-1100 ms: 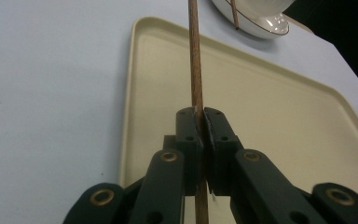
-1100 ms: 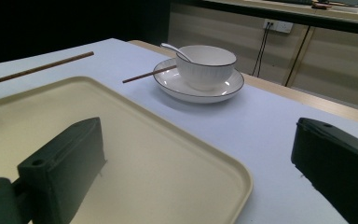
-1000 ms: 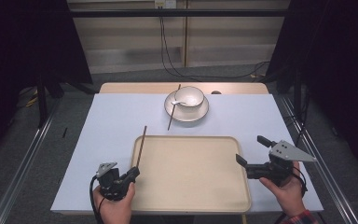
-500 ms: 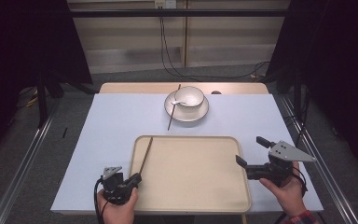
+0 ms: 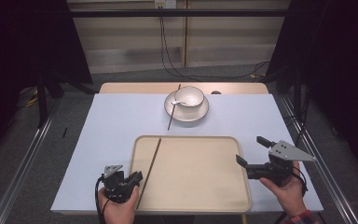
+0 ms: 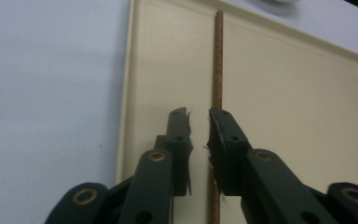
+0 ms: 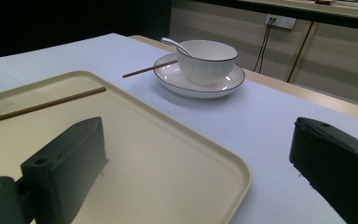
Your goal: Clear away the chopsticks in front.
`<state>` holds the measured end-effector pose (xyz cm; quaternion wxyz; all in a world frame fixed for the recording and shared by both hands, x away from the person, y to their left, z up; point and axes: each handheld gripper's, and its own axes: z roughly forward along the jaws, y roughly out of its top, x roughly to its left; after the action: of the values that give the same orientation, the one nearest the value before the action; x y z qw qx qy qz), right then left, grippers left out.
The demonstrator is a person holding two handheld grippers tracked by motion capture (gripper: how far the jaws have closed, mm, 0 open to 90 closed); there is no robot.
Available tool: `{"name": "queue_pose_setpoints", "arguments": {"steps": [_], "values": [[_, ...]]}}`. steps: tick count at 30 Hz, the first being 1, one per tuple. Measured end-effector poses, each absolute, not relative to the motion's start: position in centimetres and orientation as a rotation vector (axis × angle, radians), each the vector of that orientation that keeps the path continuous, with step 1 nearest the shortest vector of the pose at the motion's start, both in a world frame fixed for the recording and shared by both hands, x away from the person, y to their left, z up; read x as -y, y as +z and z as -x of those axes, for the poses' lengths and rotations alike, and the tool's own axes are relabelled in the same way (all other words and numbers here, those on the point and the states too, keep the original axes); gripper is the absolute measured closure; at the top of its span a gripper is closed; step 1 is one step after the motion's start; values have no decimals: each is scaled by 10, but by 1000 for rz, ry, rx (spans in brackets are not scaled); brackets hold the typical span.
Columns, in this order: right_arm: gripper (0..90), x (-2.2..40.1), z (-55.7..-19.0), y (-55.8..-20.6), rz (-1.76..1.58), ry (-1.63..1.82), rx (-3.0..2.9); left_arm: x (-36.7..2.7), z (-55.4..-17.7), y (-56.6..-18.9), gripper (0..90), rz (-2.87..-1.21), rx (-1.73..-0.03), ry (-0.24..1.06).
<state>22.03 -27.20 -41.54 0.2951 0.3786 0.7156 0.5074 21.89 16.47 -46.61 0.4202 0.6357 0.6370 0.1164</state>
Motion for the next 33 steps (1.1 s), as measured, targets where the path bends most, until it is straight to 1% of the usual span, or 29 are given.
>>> {"name": "queue_pose_setpoints", "arguments": {"steps": [1, 3, 5, 6, 8, 10, 11, 16, 20, 27, 33], "values": [[33, 272, -220, -416, -1010, 1348, -1904, -166, -220, -465, 758, -1615, -1578, 309], [33, 272, -220, -416, -1015, 1346, -1899, -166, -224, -464, 716, -1594, -1568, 315], [33, 272, -221, -416, -1015, 1348, -1900, -167, -228, -460, 707, -1599, -1546, 332], [33, 272, -221, -416, -1015, 1347, -1900, -166, -231, -458, 687, -1600, -1533, 348], [33, 272, -220, -416, -1018, 1347, -1902, -166, -237, -453, 653, -1582, -1519, 341], [33, 272, -220, -416, -1018, 1349, -1899, -166, -245, -449, 585, -1583, -1495, 338], [33, 272, -220, -416, -1018, 1349, -1899, -166, -248, -448, 585, -1581, -1484, 342], [33, 274, -220, -415, -1013, 1349, -1896, -160, -267, -443, 481, -1606, -1424, 369], [33, 274, -220, -415, -1020, 1346, -1893, -157, -284, -441, 391, -1636, -1395, 416], [33, 274, -221, -416, -1022, 1350, -1892, -148, -312, -437, 329, -1675, -1344, 453], [33, 274, -221, -416, -1017, 1345, -1893, -137, -338, -434, 311, -1707, -1320, 452]]}}
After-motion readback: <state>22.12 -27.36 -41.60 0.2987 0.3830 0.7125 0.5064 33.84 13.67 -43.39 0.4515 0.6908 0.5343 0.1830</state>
